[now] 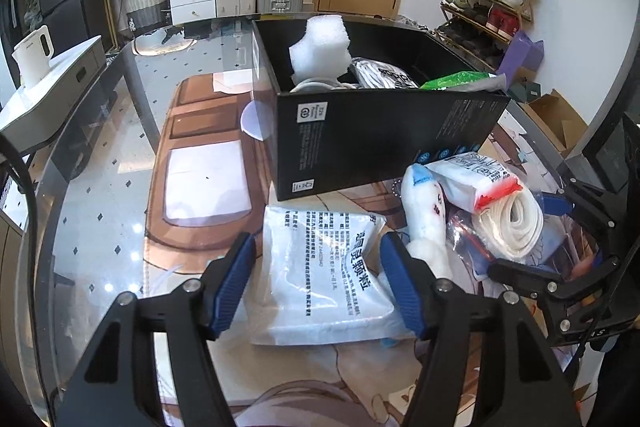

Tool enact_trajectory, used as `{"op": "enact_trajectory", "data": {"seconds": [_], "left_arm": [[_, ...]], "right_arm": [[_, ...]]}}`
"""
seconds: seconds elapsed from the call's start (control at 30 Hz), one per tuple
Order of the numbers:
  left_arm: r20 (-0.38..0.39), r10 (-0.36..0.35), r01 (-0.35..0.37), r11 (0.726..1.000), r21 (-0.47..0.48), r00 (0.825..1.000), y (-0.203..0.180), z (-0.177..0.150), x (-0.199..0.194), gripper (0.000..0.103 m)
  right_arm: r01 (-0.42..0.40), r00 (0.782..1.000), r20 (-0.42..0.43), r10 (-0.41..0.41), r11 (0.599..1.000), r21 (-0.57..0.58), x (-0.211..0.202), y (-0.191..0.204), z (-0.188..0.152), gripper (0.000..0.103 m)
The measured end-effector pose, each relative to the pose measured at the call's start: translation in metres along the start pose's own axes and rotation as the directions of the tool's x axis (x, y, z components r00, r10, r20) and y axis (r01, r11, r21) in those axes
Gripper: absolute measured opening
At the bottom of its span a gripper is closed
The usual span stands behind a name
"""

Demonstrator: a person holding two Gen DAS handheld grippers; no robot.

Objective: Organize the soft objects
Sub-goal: 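Carry rope bag with right tool while left tool carries white bag to box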

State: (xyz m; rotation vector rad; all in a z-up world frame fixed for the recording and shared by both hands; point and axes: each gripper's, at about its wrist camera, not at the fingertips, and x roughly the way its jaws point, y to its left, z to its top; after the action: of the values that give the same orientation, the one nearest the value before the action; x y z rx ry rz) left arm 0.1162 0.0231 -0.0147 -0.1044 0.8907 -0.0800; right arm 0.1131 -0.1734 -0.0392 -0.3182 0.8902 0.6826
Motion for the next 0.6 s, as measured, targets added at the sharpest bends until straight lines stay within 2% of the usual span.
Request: {"op": "enact_trajectory", "data": {"seconds": [0.07,0.27,0.43,0.6], "left_arm": [[0.000,0.027,-0.027,0.999,0.031,1.000,-0.003,-0.001,0.000,0.053],[0.016,0.028,-0.029,0.999,0.041,0.999,-0.001,-0.004,-0.004,0.042],[0.035,0.011,-0.012,1.000,0.022,0.999,0.001,-0.007,-0.011,0.038],[0.063,0.002,-0.003,1.000,0.015,0.998,0.001,-0.008,-0.022,0.038]], "right_arm": [[0.000,1.000,0.000,0.000,1.000,0.000,0.000,0.000,0.000,0.080],[-0.001,1.000,0.000,0.001,1.000,-0.008,0.000,0.001,0.000,0.079],[-0.015,1.000,0.002,0.016,1.000,-0.019,-0.003,0.004,0.001,0.074],[-0.049,0.999,-0.004,0.049,0.997,-0.052,-0.007,0.007,0.000,0.061]]}}
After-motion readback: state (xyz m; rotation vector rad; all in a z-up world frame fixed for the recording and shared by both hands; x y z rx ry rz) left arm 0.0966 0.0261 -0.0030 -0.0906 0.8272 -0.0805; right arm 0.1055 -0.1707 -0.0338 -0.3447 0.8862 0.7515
